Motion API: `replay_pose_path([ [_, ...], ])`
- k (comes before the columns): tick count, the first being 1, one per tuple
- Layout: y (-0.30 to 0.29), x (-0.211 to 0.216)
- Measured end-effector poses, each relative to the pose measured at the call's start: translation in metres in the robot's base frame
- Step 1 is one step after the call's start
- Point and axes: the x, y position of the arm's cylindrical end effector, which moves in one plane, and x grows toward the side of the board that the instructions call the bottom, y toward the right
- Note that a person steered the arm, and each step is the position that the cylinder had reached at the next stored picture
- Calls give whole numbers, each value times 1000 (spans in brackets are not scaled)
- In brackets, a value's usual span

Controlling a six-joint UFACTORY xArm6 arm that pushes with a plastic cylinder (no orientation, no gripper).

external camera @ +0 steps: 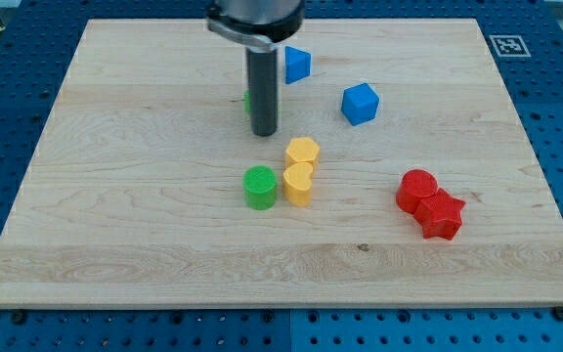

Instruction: Slide the green circle closer to the green star

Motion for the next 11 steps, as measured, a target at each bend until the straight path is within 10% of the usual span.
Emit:
replay_pose_path([
  [3, -11, 126],
  [11, 4, 75],
])
